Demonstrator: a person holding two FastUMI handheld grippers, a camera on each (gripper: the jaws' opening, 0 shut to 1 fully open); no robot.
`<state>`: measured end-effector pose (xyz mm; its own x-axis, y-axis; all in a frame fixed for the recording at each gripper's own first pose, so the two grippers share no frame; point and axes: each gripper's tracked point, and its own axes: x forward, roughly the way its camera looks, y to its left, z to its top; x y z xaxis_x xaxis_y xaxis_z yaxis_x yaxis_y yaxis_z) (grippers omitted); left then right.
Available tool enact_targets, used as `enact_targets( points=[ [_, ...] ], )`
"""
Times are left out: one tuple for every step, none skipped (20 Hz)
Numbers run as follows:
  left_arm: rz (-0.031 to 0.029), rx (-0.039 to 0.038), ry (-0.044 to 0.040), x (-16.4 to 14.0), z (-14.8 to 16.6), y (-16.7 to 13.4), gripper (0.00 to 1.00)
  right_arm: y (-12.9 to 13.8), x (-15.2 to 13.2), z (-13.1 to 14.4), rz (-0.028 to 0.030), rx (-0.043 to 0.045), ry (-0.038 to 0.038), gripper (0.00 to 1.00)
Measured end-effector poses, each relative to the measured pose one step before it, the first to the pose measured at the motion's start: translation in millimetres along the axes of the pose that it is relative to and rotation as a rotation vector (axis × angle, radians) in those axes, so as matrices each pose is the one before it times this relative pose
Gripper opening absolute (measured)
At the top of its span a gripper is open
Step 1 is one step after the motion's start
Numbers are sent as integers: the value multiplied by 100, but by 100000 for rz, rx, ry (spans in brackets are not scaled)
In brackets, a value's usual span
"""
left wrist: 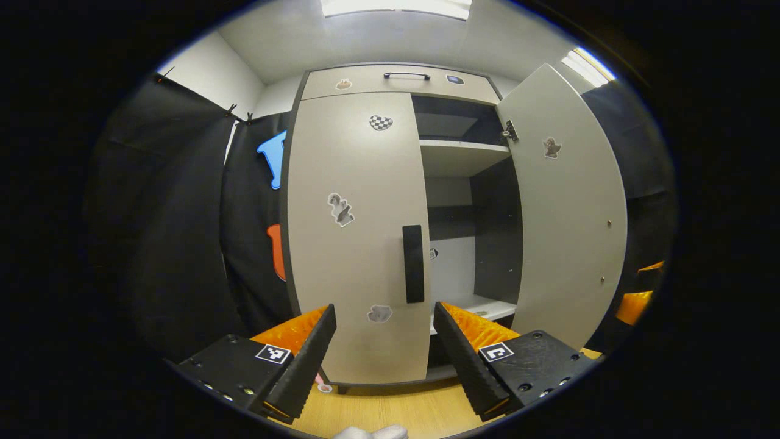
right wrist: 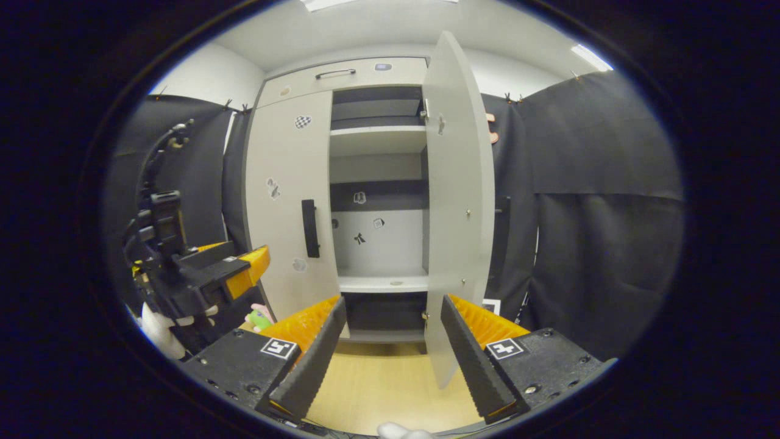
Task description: Open the right door of the double-door shoe cabinet with the right hand, and open the left door with the left hand.
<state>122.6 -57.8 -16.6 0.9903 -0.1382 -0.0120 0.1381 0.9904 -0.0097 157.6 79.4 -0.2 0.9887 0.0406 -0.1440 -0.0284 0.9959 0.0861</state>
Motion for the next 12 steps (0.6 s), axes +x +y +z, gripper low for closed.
enact_targets(
  points=[
    [-907,-387,793,1372,34,-558,96,-169,-21,50,-807,-296,238,98],
    [-645,-618,174,1291,-64,-267,96,-116,-125,-20,-940,54,369,98],
    [238,261,-779,1357,207,-190,96,-58,-26,14,-788,75,312,98],
    [421,-109,105,1204,-133,-215,96,-178,-99,57,-971,-34,356,98],
    [254,-756,-34,1299,-74,-176,96,-266,-97,113,-1130,-190,89,98],
    [207,-696,-439,973,-139,-207,96,-399,-19,129,-1253,-291,-48,96],
    [143,-343,758,1423,-145,-224,96,-586,215,138,-1610,14,-549,98],
    [591,359,-252,1272,115,-139,96,-187,227,104,-622,-55,86,98],
    [802,816,-157,1150,112,-68,96,-38,-39,-150,-397,-63,616,98],
    [-298,0,1097,874,-269,-189,96,-159,14,50,-567,544,-168,98],
    [-48,-589,-445,789,210,-207,96,-20,30,79,-165,324,-14,98],
    [334,-1328,-324,516,126,-84,96,8,147,-103,-96,45,91,98]
  ],
)
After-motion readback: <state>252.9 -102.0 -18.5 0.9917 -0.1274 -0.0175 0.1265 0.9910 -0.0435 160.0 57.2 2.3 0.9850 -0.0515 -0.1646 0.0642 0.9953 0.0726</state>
